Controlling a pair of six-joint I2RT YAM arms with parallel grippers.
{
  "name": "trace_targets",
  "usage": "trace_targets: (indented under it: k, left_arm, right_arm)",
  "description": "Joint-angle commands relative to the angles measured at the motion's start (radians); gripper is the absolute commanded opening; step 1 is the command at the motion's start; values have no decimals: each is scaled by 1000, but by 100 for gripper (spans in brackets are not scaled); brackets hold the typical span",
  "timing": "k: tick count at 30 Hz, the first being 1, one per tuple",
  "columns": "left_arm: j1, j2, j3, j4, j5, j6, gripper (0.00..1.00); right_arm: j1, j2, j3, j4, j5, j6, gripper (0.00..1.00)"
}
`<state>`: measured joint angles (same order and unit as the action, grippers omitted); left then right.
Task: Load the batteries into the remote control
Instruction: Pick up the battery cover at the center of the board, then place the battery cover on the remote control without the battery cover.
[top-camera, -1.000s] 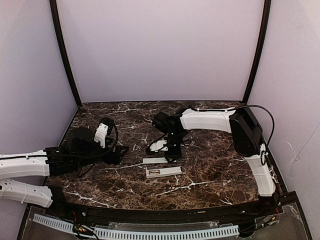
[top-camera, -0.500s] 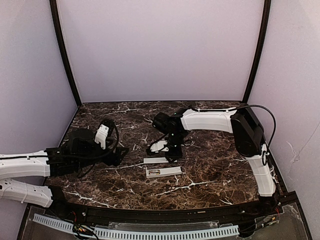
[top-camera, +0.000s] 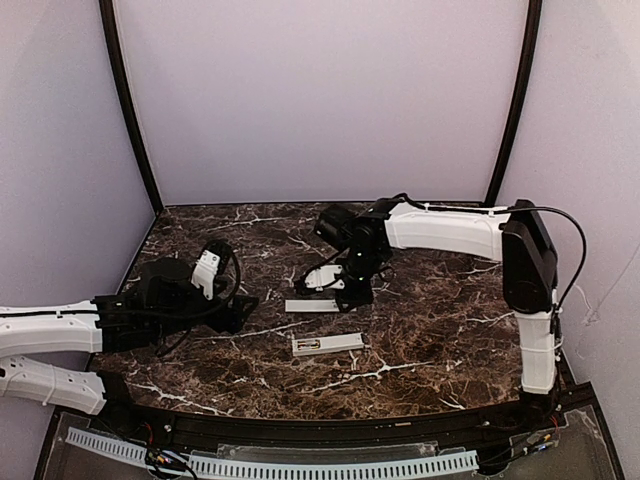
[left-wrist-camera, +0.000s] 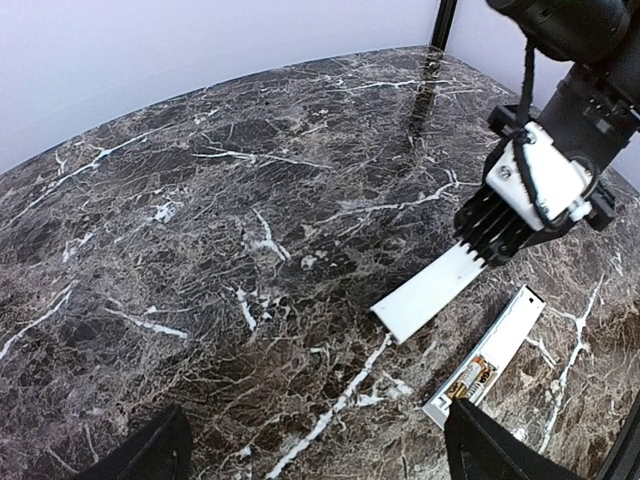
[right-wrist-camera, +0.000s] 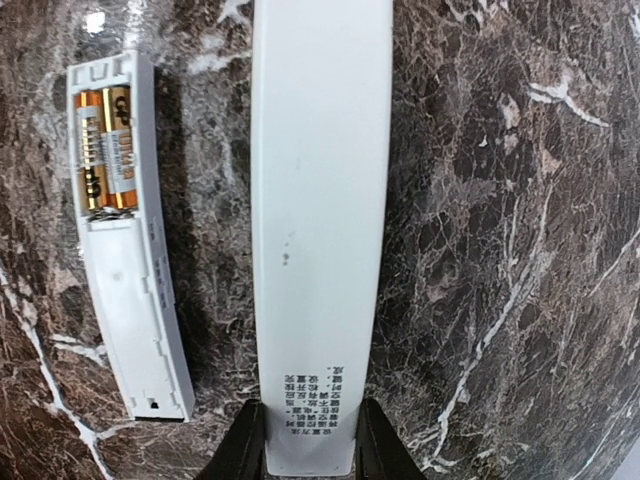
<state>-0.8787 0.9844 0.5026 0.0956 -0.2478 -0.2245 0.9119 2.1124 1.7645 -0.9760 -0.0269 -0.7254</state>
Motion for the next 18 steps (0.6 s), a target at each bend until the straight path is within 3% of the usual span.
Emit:
trace_targets:
  k: [1, 18]
  left_arm:
    - [5, 14, 19, -3, 2, -12, 88]
    - [9, 42, 39, -20, 1, -24, 89]
  right_arm:
    - [28, -104, -76, 42, -70, -14, 20]
    - [49, -94, -192, 64, -136, 0, 20]
